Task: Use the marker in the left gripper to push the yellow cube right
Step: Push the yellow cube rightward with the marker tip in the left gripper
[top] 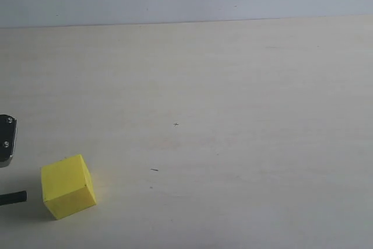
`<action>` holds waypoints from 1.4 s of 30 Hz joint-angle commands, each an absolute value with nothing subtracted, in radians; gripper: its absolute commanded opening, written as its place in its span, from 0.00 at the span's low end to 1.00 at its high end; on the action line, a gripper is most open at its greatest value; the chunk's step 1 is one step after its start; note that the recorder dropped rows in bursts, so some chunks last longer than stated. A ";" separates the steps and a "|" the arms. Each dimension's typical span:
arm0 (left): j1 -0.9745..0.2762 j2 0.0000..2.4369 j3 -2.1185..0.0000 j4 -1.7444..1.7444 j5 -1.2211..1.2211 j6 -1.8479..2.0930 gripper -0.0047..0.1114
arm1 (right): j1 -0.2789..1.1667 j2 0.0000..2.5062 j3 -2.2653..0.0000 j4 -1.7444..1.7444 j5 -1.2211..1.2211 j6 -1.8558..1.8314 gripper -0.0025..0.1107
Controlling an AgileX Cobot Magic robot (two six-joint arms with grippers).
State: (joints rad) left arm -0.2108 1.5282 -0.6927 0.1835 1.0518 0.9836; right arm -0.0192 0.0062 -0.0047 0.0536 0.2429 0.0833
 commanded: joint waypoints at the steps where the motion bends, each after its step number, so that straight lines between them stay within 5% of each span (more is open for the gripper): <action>1: -0.209 1.551 -0.688 0.178 1.036 0.990 0.04 | -0.022 0.000 0.000 0.050 0.239 0.080 0.02; 9: -0.230 1.553 -0.714 0.141 1.007 0.990 0.04 | -0.022 0.000 0.000 0.052 0.239 0.080 0.02; 17: -0.411 1.604 -0.776 0.166 1.018 1.009 0.04 | -0.022 0.000 0.000 0.052 0.239 0.080 0.02; 29: -0.230 1.604 -0.777 0.211 1.100 0.982 0.04 | -0.022 0.000 0.000 0.052 0.239 0.080 0.02; 42: -0.320 1.615 -0.779 0.095 0.917 1.078 0.04 | -0.022 0.000 0.000 0.050 0.239 0.080 0.02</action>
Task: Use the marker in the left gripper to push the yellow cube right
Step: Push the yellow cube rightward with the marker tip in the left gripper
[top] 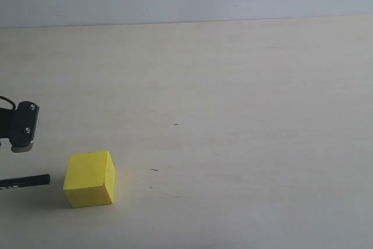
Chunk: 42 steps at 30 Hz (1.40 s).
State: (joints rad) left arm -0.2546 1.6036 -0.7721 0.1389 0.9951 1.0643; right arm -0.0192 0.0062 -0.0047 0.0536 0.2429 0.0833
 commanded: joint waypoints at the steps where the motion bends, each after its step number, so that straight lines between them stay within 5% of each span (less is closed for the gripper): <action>1: -0.342 1.621 -0.779 0.085 0.901 1.078 0.04 | -0.022 0.000 0.000 0.050 0.239 0.080 0.02; 7: -0.509 1.657 -0.826 0.075 0.885 1.076 0.04 | -0.022 0.000 0.000 0.050 0.239 0.080 0.02; 17: -0.319 1.659 -0.783 0.109 1.012 0.964 0.04 | -0.022 0.000 0.000 0.050 0.239 0.080 0.02; 23: -0.304 1.659 -0.754 0.083 0.931 0.964 0.04 | -0.022 0.000 0.000 0.050 0.239 0.080 0.02; 37: -0.636 1.676 -0.859 0.024 0.716 0.987 0.04 | -0.022 0.000 0.000 0.052 0.230 0.080 0.02; 42: -0.595 1.699 -0.884 0.067 0.763 0.929 0.04 | -0.022 0.000 0.000 0.052 0.238 0.080 0.02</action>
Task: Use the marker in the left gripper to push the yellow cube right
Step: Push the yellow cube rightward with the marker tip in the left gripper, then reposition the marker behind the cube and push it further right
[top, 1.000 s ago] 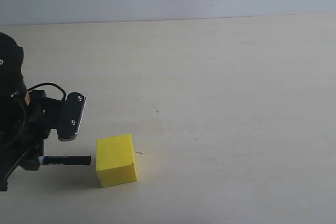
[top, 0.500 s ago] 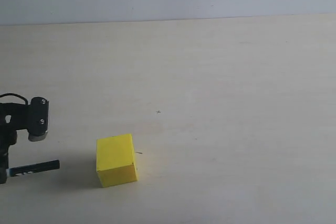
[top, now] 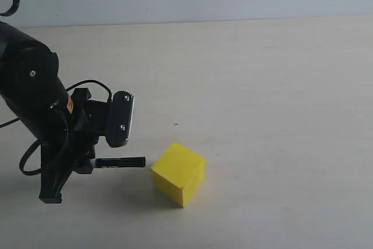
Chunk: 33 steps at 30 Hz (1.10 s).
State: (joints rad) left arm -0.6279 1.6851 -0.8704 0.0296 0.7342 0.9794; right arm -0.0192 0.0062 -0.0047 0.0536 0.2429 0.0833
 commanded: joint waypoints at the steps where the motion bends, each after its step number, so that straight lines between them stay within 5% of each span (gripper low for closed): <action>1: -0.581 1.699 -0.884 0.075 0.773 0.926 0.04 | -0.022 0.000 0.000 0.052 0.238 0.080 0.02; 10: -0.519 1.699 -0.884 0.075 0.801 0.921 0.04 | -0.022 0.000 0.000 0.050 0.238 0.080 0.02; 33: -0.809 1.699 -0.884 0.116 0.685 0.982 0.04 | -0.022 0.000 0.000 0.050 0.238 0.080 0.02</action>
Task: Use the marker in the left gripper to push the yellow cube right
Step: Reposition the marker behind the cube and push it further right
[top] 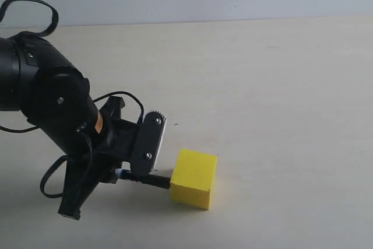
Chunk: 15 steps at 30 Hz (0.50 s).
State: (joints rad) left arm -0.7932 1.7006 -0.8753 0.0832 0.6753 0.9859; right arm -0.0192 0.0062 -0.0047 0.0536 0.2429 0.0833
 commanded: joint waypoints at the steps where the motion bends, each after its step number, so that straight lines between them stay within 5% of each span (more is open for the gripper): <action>1: -0.799 1.699 -0.884 0.116 0.685 0.979 0.04 | -0.022 0.000 0.000 0.050 0.238 0.080 0.02; 15: -0.687 1.729 -0.962 0.013 0.828 0.831 0.04 | -0.022 0.000 0.000 0.050 0.238 0.080 0.02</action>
